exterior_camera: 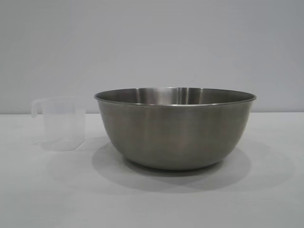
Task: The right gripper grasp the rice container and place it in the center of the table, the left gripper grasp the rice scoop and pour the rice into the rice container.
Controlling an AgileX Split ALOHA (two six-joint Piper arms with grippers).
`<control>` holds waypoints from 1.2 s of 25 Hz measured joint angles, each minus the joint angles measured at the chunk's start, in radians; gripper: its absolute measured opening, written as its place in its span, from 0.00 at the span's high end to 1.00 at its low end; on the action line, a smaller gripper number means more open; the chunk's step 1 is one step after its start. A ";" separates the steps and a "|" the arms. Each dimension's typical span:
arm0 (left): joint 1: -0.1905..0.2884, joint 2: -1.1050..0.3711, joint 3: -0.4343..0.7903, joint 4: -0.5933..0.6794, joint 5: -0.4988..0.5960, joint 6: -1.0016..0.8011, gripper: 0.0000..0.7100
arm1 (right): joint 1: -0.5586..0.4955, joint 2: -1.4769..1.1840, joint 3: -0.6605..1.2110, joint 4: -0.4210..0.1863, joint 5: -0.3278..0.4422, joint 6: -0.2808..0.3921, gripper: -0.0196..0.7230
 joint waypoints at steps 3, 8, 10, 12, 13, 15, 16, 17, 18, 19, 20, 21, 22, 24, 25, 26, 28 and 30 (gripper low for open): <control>0.088 -0.010 0.000 0.000 0.006 0.000 0.26 | 0.000 0.000 0.000 0.000 0.000 0.000 0.22; 0.181 -0.011 0.000 0.000 0.006 0.000 0.26 | 0.000 0.000 0.000 0.000 0.000 0.000 0.22; 0.200 -0.011 0.000 0.000 0.006 0.000 0.26 | 0.000 0.000 0.000 0.000 0.000 0.000 0.22; 0.205 -0.011 0.000 0.000 0.006 0.000 0.26 | 0.000 0.000 0.000 0.000 0.000 0.000 0.22; 0.205 -0.011 0.000 0.000 0.006 0.000 0.26 | 0.000 0.000 0.000 0.000 0.000 0.000 0.22; 0.205 -0.011 0.000 0.000 0.006 0.000 0.26 | 0.000 0.000 0.000 0.000 0.000 0.000 0.22; 0.205 -0.011 0.000 0.000 0.006 0.000 0.26 | 0.000 0.000 0.000 0.000 0.000 0.000 0.22; 0.205 -0.011 0.000 0.000 0.006 0.000 0.26 | 0.000 0.000 0.000 0.000 0.000 0.000 0.22; 0.205 -0.011 0.000 0.000 0.006 0.000 0.26 | 0.000 0.000 0.000 0.000 0.000 0.000 0.22; 0.205 -0.011 0.000 0.000 0.006 0.000 0.26 | 0.000 0.000 0.000 0.000 0.000 0.000 0.22; 0.205 -0.011 0.000 0.000 0.006 0.000 0.26 | 0.000 0.000 0.000 0.000 0.000 0.000 0.22; 0.205 -0.011 0.000 0.000 0.006 0.000 0.26 | 0.000 0.000 0.000 0.000 0.000 0.000 0.22; 0.205 -0.011 0.000 0.000 0.006 0.000 0.26 | 0.000 0.000 0.000 0.000 0.000 0.000 0.22; 0.205 -0.011 0.000 0.000 0.006 0.000 0.26 | 0.000 0.000 0.000 0.000 0.000 0.000 0.22; 0.205 -0.011 0.000 0.000 0.006 0.000 0.26 | 0.000 0.000 0.000 0.000 0.000 0.000 0.22; 0.205 -0.011 0.000 0.000 0.006 0.000 0.26 | 0.000 0.000 0.000 0.000 0.000 0.000 0.22; 0.205 -0.011 0.000 0.000 0.006 0.000 0.26 | 0.000 0.000 0.000 0.000 0.000 0.000 0.22; 0.205 -0.011 0.000 0.000 0.006 0.000 0.26 | 0.000 0.000 0.000 0.000 0.000 0.000 0.22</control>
